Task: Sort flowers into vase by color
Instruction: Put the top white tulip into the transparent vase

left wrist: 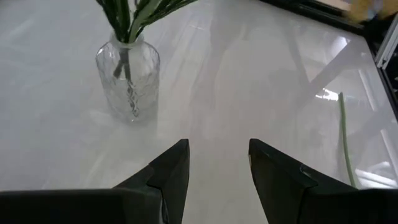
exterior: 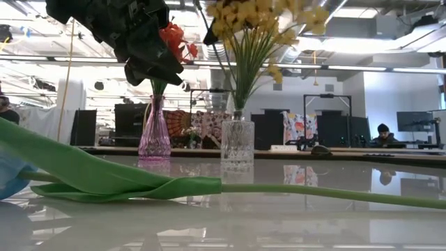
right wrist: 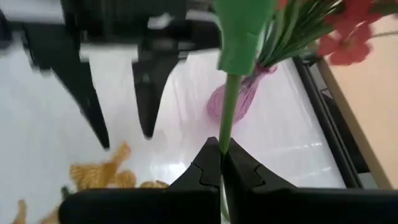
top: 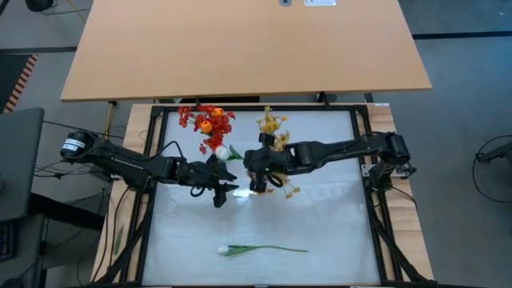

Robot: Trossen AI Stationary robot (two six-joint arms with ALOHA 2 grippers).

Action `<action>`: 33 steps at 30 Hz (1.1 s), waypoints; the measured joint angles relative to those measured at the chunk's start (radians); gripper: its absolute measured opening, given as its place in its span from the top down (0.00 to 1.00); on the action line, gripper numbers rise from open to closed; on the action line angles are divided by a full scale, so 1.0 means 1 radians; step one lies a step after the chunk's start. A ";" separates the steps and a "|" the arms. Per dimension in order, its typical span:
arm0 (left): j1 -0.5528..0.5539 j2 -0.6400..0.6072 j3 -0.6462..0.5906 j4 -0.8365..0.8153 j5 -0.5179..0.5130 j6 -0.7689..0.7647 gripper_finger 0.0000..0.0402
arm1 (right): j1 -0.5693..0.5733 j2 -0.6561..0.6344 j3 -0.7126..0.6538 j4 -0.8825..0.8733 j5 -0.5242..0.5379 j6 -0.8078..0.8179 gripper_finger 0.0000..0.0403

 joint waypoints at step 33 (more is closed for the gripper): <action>0.002 0.364 0.000 0.494 -0.314 0.092 0.42 | -0.046 -0.111 0.003 -0.006 -0.008 0.113 0.94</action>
